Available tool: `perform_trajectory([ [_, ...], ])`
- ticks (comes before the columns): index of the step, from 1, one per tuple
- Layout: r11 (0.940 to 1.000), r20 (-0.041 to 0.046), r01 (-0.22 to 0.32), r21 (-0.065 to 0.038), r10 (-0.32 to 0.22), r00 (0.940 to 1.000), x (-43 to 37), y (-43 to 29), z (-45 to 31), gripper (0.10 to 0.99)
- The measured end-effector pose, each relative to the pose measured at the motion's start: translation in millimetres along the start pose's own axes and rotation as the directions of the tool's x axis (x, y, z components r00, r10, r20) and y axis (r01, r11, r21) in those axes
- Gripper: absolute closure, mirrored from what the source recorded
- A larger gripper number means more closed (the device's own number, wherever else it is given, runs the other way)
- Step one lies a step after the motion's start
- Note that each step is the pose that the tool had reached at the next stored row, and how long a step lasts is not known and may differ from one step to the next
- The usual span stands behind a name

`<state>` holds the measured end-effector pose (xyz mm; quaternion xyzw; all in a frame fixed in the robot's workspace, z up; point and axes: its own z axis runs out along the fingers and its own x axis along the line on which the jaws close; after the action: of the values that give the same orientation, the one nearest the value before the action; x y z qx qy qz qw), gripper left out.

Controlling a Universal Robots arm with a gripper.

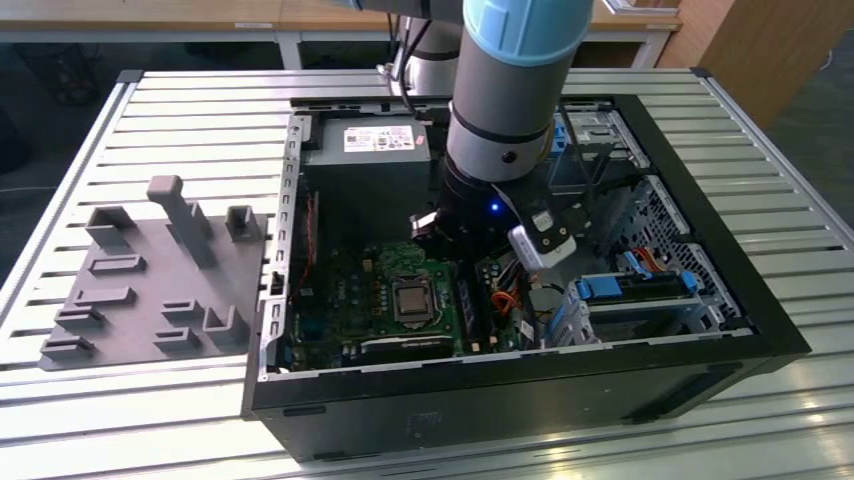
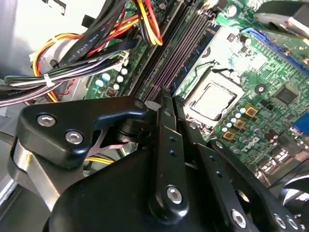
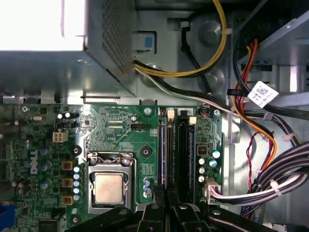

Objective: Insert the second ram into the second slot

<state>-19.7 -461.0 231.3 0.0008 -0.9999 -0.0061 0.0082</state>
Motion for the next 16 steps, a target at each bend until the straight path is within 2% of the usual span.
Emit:
perform_trajectory([
  [16, 1.0000, -0.0001, 0.002, 0.000, -0.002, 1.0000, -5.0, -3.2, 5.8, 0.945],
])
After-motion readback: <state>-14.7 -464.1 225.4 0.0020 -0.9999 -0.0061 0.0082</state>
